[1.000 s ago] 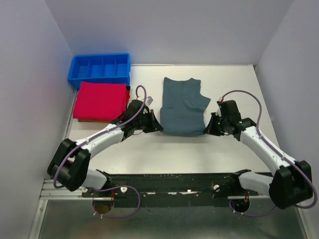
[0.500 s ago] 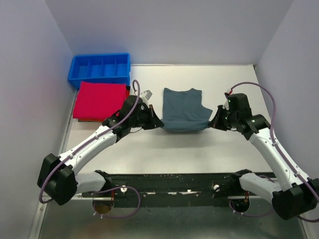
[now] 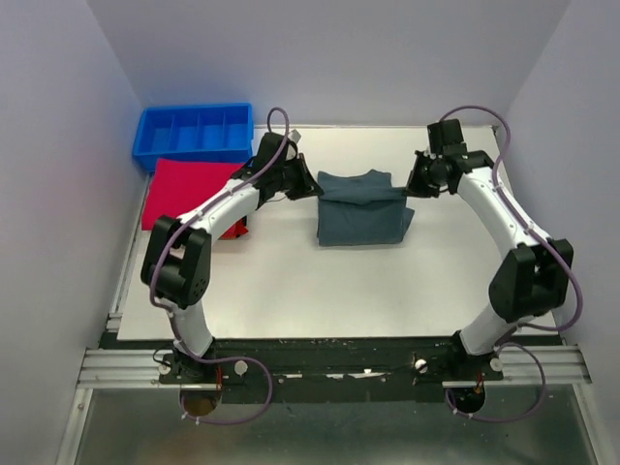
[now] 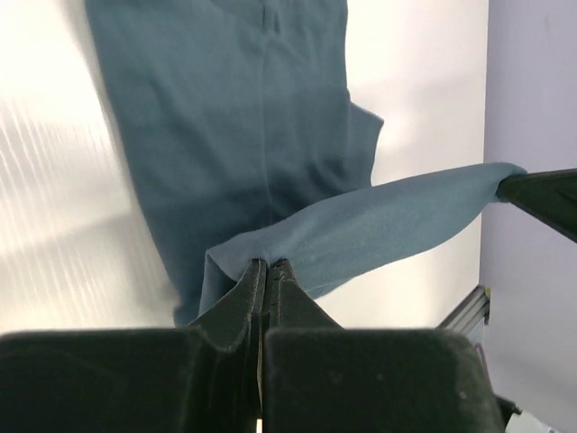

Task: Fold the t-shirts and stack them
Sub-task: Fold the long partially folded tshirt into a neat square

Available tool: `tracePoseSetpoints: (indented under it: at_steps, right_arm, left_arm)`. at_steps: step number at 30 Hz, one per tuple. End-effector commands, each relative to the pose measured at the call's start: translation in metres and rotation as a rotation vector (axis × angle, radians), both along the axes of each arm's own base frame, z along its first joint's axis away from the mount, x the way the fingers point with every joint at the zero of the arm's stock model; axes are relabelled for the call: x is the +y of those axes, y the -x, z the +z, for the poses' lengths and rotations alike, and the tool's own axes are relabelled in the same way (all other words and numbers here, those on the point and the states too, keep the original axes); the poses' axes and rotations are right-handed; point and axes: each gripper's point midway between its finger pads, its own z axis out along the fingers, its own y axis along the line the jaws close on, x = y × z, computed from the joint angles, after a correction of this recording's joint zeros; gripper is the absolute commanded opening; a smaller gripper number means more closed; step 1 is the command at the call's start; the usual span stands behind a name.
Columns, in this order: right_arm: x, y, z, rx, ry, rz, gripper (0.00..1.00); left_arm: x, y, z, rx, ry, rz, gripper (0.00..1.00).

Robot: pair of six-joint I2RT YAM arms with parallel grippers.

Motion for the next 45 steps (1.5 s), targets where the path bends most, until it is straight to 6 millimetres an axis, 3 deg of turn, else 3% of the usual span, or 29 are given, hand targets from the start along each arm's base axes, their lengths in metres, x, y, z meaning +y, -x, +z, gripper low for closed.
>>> tracePoseSetpoints:
  at_steps: [1,7,9,10,11,12,14,15,16,19,22,26,31,36,41,45]
  right_arm:
    - [-0.008,-0.053,0.000,0.005,0.014,-0.004,0.01]
    - [-0.005,-0.132,-0.028,0.028,-0.040,-0.014,0.01]
    - [0.001,-0.157,-0.039,0.025,-0.069,-0.006,0.01]
    - [0.005,-0.168,-0.057,0.046,-0.092,0.003,0.01]
    - [0.012,-0.179,-0.058,0.031,-0.127,0.017,0.01]
    - [0.019,-0.190,-0.061,0.011,-0.162,0.039,0.09]
    - [0.021,-0.200,-0.068,0.006,-0.180,0.018,0.57]
    - [0.022,-0.202,-0.070,0.001,-0.182,0.018,0.67]
    - [0.023,-0.203,-0.068,-0.008,-0.189,0.029,0.68]
    - [0.021,-0.196,-0.065,-0.042,-0.175,0.044,0.66]
    - [0.017,-0.188,-0.058,-0.083,-0.150,0.063,0.61]
    - [0.006,-0.177,-0.068,-0.052,-0.092,0.051,0.56]
    - [-0.004,-0.156,-0.080,0.002,-0.049,0.004,0.57]
    - [-0.019,-0.141,-0.097,0.050,0.016,-0.050,0.65]
    - [-0.016,-0.133,-0.116,0.101,0.005,-0.038,0.67]
    - [-0.010,-0.127,-0.128,0.139,0.012,-0.020,0.66]
  left_arm:
    - [-0.006,-0.055,0.004,-0.021,0.044,0.014,0.00]
    - [-0.013,-0.123,-0.034,0.034,0.095,0.055,0.00]
    - [-0.014,-0.144,-0.043,0.027,0.121,0.073,0.00]
    - [-0.014,-0.154,-0.045,0.018,0.134,0.079,0.00]
    - [-0.012,-0.163,-0.048,0.014,0.149,0.088,0.00]
    - [-0.012,-0.172,-0.051,0.005,0.161,0.093,0.02]
    - [-0.010,-0.185,-0.055,-0.010,0.170,0.101,0.53]
    - [-0.011,-0.186,-0.054,-0.014,0.164,0.094,0.74]
    - [-0.010,-0.186,-0.053,-0.020,0.155,0.088,0.82]
    - [-0.004,-0.177,-0.037,-0.076,0.145,0.087,0.86]
    - [0.005,-0.168,-0.025,-0.112,0.115,0.096,0.86]
    - [0.004,-0.147,-0.020,-0.096,0.116,0.082,0.79]
    - [0.005,-0.126,-0.044,-0.047,0.027,0.110,0.80]
    - [-0.008,-0.125,-0.074,0.035,0.005,0.106,0.79]
    - [-0.018,-0.132,-0.095,0.073,-0.073,0.118,0.84]
    - [-0.012,-0.135,-0.110,0.097,-0.115,0.145,0.80]
